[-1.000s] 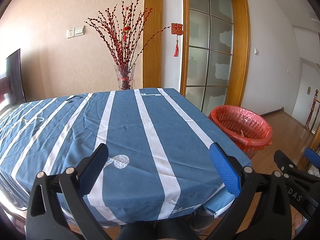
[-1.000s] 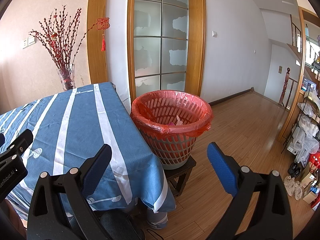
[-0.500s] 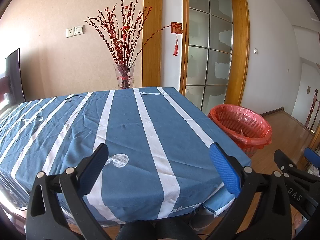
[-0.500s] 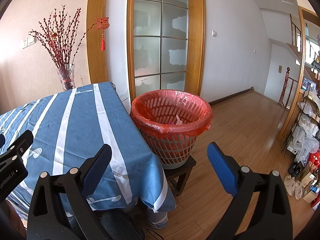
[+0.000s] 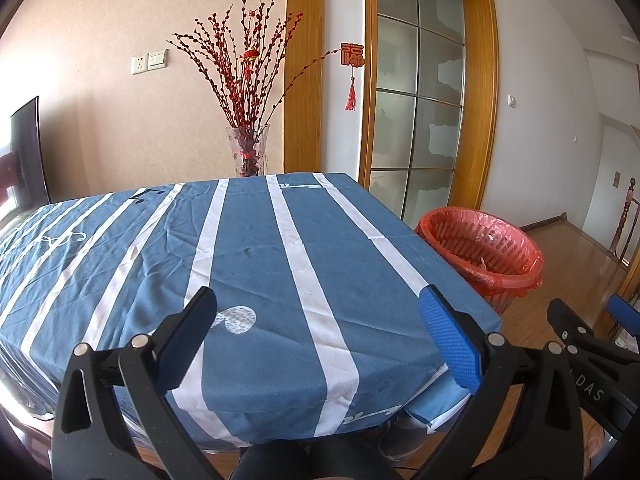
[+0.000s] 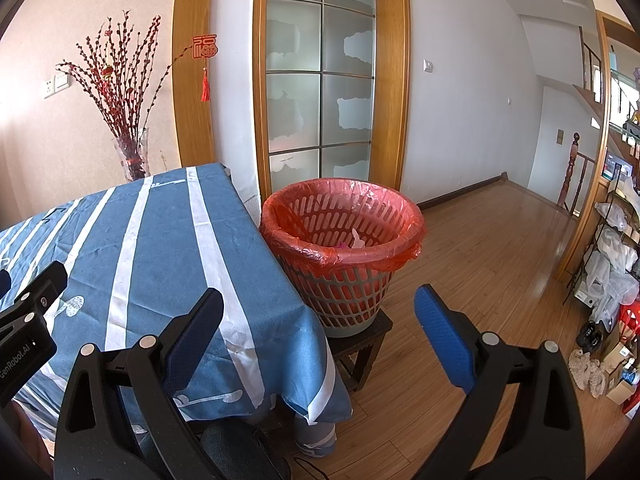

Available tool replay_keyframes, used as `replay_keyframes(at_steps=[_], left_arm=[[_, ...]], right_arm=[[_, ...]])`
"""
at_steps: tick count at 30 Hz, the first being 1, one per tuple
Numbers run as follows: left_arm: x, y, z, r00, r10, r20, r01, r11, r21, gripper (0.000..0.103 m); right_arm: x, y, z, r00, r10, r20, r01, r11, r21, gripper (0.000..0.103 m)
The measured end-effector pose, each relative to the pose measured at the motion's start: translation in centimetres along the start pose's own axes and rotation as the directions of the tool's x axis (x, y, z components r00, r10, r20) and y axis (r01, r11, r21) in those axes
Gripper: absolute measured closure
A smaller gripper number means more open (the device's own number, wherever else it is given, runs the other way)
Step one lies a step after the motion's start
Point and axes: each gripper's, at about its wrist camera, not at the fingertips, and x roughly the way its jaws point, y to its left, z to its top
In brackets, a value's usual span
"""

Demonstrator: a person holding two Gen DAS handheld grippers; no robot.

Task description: Collect trash

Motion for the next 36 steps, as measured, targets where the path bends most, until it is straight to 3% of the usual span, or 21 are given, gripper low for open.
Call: replay_keyframes(at_steps=[36], left_arm=[[0.53, 0.1, -0.59, 1.0, -0.009, -0.019, 0.009, 1.0, 0.001, 0.004]], right_arm=[[0.1, 0.3, -0.53, 1.0, 0.006, -0.013, -0.006, 1.0, 0.002, 0.007]])
